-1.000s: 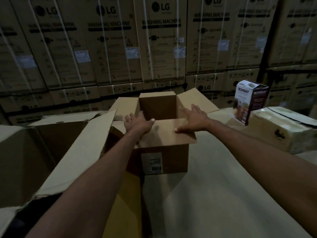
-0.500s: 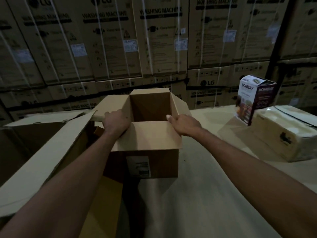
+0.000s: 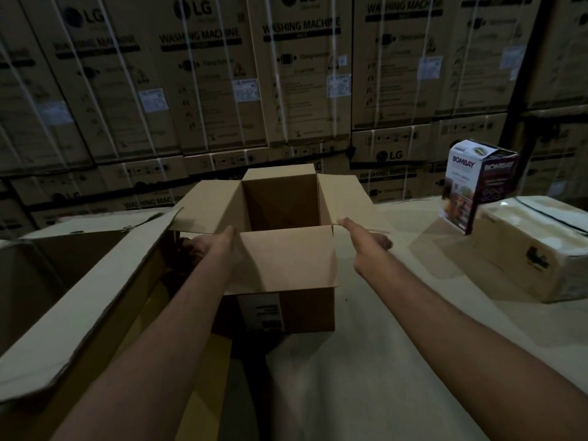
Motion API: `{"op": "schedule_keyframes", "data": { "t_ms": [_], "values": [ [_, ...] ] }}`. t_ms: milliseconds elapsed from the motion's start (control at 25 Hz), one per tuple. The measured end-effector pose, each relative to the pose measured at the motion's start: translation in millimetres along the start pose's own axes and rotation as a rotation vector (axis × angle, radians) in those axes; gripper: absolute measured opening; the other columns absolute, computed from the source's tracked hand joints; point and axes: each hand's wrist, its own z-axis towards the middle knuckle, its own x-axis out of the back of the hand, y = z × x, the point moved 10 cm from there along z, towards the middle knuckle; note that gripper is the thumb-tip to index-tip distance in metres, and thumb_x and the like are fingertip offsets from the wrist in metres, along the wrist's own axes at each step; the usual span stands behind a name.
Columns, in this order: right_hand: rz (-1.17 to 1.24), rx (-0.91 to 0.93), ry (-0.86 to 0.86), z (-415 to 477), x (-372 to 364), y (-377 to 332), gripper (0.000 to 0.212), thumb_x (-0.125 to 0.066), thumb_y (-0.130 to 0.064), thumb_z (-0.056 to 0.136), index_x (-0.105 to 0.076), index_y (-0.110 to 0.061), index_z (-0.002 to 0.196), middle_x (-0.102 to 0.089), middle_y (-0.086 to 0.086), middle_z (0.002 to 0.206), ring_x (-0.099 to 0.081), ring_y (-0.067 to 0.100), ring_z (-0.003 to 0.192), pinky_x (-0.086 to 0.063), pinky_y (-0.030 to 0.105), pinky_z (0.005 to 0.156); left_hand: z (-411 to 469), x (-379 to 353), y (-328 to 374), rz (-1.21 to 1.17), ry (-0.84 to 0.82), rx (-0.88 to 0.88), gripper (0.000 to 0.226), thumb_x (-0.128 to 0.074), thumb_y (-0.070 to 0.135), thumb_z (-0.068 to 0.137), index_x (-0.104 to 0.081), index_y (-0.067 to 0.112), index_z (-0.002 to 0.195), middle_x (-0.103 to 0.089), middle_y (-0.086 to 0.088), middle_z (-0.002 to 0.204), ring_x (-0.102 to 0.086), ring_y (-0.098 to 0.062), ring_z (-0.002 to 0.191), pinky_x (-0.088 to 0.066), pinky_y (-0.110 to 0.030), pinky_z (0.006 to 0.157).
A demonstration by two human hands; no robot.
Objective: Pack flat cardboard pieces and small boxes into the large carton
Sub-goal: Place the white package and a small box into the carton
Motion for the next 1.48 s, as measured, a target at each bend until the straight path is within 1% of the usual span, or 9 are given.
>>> {"op": "schedule_keyframes", "data": {
  "t_ms": [120, 280, 440, 600, 800, 920, 1080, 1280, 1480],
  "values": [
    [-0.039, -0.01, -0.355, -10, -39, 3, 0.077, -0.091, -0.045, 0.069, -0.057, -0.008, 0.127, -0.064, 0.007, 0.122, -0.059, 0.027, 0.112, -0.051, 0.047, 0.1, 17, -17, 0, 0.102, -0.187, 0.004, 0.1, -0.079, 0.053, 0.08, -0.028, 0.006, 0.151, -0.042, -0.021, 0.147, -0.047, -0.043, 0.13, -0.045, -0.06, 0.102],
    [-0.227, 0.158, -0.457, -22, -64, -24, 0.061, -0.077, -0.05, 0.085, -0.05, -0.009, 0.121, -0.063, 0.007, 0.119, -0.056, 0.025, 0.109, -0.048, 0.044, 0.095, 27, -35, 2, 0.158, -0.357, -0.038, 0.096, -0.058, 0.073, 0.085, -0.038, 0.005, 0.149, -0.05, -0.02, 0.144, -0.051, -0.043, 0.126, -0.044, -0.059, 0.104],
    [-0.291, 0.206, -0.326, -20, -49, -37, 0.059, -0.053, -0.055, 0.1, -0.051, -0.01, 0.139, -0.06, 0.015, 0.129, -0.057, 0.034, 0.111, -0.047, 0.046, 0.096, 0, -34, 8, 0.093, -0.361, -0.072, 0.068, -0.034, 0.058, 0.103, -0.043, 0.004, 0.144, -0.054, -0.019, 0.128, -0.051, -0.038, 0.119, -0.041, -0.049, 0.1],
    [-0.357, 0.433, -0.157, -26, -12, -57, 0.047, -0.046, -0.045, 0.107, -0.063, -0.006, 0.128, -0.067, 0.013, 0.116, -0.059, 0.029, 0.096, -0.046, 0.037, 0.083, -28, -40, 17, 0.048, -0.399, -0.178, 0.052, -0.033, 0.046, 0.107, -0.046, 0.006, 0.14, -0.053, -0.014, 0.117, -0.05, -0.033, 0.106, -0.038, -0.045, 0.09],
    [-0.407, 0.547, 0.093, -70, 56, -78, 0.057, -0.032, -0.049, 0.109, -0.065, -0.003, 0.106, -0.063, 0.015, 0.098, -0.059, 0.031, 0.089, -0.041, 0.036, 0.073, -75, -32, 37, -0.041, -0.451, -0.29, 0.047, -0.034, 0.044, 0.108, -0.052, 0.005, 0.129, -0.058, -0.013, 0.107, -0.057, -0.03, 0.1, -0.047, -0.043, 0.088],
    [-0.318, 0.697, 0.183, -126, 88, -104, 0.046, -0.033, -0.048, 0.109, -0.06, -0.01, 0.102, -0.065, 0.018, 0.102, -0.064, 0.038, 0.1, -0.048, 0.045, 0.08, -113, -7, 59, -0.129, -0.472, -0.365, 0.039, -0.034, 0.042, 0.108, -0.055, 0.009, 0.105, -0.055, -0.008, 0.092, -0.054, -0.021, 0.084, -0.041, -0.032, 0.067],
    [-0.174, 0.807, 0.265, -202, 120, -143, 0.051, -0.045, -0.042, 0.107, -0.057, 0.0, 0.132, -0.063, 0.021, 0.131, -0.058, 0.036, 0.121, -0.046, 0.042, 0.099, -155, 48, 100, -0.26, -0.459, -0.607, 0.046, -0.032, 0.04, 0.109, -0.049, 0.019, 0.072, -0.048, -0.001, 0.072, -0.046, -0.014, 0.066, -0.035, -0.031, 0.058],
    [0.133, 0.792, 0.213, -282, 124, -174, 0.038, -0.042, -0.052, 0.106, -0.046, -0.016, 0.115, -0.048, -0.003, 0.093, -0.049, 0.017, 0.096, -0.039, 0.03, 0.083, -186, 113, 139, -0.454, -0.514, -0.759, 0.048, -0.032, 0.042, 0.109, -0.042, 0.02, 0.068, -0.039, 0.005, 0.062, -0.038, -0.006, 0.052, -0.034, -0.018, 0.049],
    [0.286, 0.824, 0.112, -354, 112, -182, 0.061, -0.045, -0.057, 0.103, -0.047, -0.005, 0.136, -0.049, 0.006, 0.124, -0.047, 0.018, 0.108, -0.037, 0.024, 0.082, -203, 194, 168, -0.517, -0.475, -0.867, 0.049, -0.031, 0.044, 0.109, -0.043, 0.02, 0.068, -0.036, 0.005, 0.059, -0.035, -0.005, 0.047, -0.03, -0.023, 0.048]
  ]
}}
